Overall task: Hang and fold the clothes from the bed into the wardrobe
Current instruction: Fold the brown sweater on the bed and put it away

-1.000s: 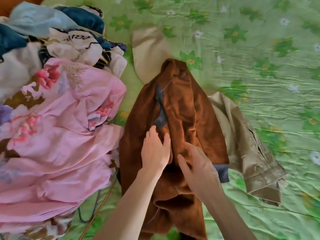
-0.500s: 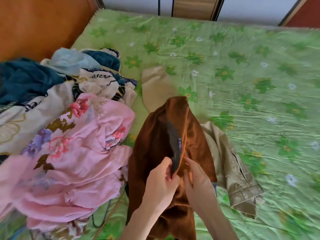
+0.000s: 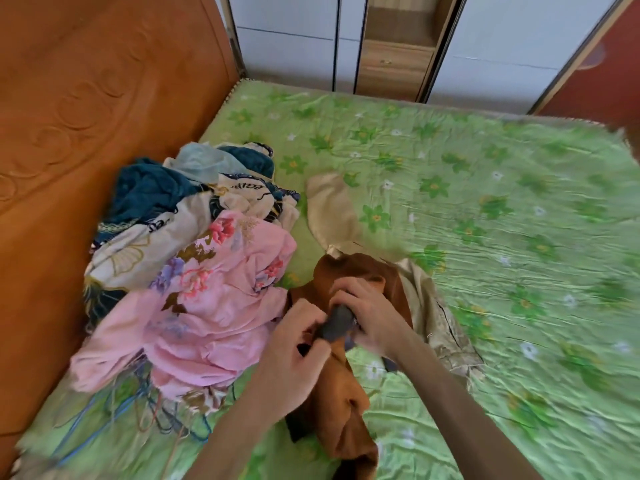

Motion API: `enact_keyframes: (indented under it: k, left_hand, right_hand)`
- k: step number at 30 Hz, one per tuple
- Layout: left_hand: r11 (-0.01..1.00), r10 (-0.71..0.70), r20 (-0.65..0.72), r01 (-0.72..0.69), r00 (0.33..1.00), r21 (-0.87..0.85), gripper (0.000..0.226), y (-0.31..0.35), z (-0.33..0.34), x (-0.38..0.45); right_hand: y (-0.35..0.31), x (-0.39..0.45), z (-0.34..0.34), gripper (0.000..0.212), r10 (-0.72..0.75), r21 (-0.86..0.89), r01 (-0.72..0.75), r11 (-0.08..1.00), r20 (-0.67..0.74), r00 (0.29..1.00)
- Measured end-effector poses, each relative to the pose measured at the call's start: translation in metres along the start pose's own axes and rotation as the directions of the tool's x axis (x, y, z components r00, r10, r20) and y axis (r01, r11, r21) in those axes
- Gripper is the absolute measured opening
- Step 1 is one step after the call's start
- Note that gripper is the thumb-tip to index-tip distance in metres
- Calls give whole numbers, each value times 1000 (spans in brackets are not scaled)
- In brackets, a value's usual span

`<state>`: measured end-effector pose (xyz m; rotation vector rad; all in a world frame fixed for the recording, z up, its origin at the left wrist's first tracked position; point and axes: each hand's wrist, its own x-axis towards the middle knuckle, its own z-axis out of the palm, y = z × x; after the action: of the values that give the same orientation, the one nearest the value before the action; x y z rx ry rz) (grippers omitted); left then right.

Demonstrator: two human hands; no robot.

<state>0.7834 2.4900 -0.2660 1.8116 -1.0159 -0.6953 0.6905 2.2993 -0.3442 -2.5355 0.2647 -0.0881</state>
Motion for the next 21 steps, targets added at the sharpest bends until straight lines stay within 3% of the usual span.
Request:
enact_keyframes:
  k: [2, 5, 8, 14, 17, 21]
  left_hand:
    - [997, -49, -60, 45, 997, -61, 19, 2, -22, -4]
    - [985, -122, -88, 109, 989, -134, 18, 10, -43, -5]
    - [979, -109, -91, 91, 990, -185, 23, 38, -46, -1]
    - [946, -32, -106, -4, 994, -323, 24, 107, -29, 9]
    - [951, 28, -91, -55, 995, -305, 38, 143, -21, 6]
    - [961, 141, -120, -165, 983, -222, 26, 167, -10, 7]
  right_hand:
    - [-11, -9, -17, 37, 1, 12, -1, 1000, -3, 1000]
    - [-19, -25, -47, 35, 21, -62, -26, 998, -67, 997]
    - [-25, -40, -75, 36, 22, -132, -33, 991, -82, 996]
    - [-24, -77, -100, 26, 203, -49, -202, 978, -2, 979]
    - [-22, -97, -112, 35, 231, -33, -237, 971, -129, 964]
    - [-15, -135, -155, 34, 159, 11, -163, 987, -290, 944]
